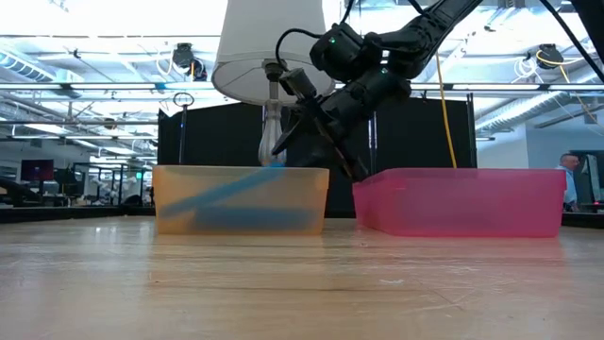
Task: Pick & place jewel cases by type
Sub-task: Put the blue CD case into the orange bin, then return to Home Position
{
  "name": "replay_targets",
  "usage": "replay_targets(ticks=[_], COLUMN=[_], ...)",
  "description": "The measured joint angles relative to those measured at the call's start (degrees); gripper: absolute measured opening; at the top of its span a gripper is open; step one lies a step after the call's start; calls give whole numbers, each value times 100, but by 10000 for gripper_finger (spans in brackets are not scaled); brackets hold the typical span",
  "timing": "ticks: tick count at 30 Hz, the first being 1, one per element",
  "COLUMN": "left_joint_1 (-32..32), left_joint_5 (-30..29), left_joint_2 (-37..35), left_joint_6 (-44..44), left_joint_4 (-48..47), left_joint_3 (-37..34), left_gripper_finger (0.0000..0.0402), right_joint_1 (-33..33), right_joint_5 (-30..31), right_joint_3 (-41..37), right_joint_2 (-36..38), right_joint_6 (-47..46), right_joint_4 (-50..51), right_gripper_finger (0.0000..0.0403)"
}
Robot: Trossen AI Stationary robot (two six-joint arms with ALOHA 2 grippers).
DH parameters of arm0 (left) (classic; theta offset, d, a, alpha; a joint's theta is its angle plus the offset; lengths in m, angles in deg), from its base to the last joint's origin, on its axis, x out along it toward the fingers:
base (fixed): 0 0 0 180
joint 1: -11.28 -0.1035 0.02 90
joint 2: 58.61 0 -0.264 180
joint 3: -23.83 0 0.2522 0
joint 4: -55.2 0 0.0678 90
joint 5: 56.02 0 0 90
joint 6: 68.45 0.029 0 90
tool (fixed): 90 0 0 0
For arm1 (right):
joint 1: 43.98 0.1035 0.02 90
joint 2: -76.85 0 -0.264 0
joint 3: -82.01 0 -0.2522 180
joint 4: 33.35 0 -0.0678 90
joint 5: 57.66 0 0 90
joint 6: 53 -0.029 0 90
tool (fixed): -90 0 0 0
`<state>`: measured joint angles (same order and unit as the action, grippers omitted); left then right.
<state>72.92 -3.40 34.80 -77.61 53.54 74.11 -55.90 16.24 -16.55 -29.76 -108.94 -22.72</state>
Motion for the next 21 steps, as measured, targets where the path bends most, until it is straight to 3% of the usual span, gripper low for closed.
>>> replay_targets(ticks=[7, 15, 21], left_joint_1=[0, 0, -2], left_joint_5=[2, 0, -11], left_joint_2=[0, 0, 0], left_joint_6=[8, 42, 96], left_joint_4=[-7, -44, 15], left_joint_3=[0, 0, 0], left_gripper_finger=[93, 93, 93], right_joint_1=[4, 15, 160], right_joint_5=[265, 563, 550], right_joint_3=[-2, 31, 331], right_joint_2=[30, 338, 1020], right_joint_6=[313, 693, 1594], right_joint_4=[82, 332, 514], right_gripper_finger=[191, 194, 194])
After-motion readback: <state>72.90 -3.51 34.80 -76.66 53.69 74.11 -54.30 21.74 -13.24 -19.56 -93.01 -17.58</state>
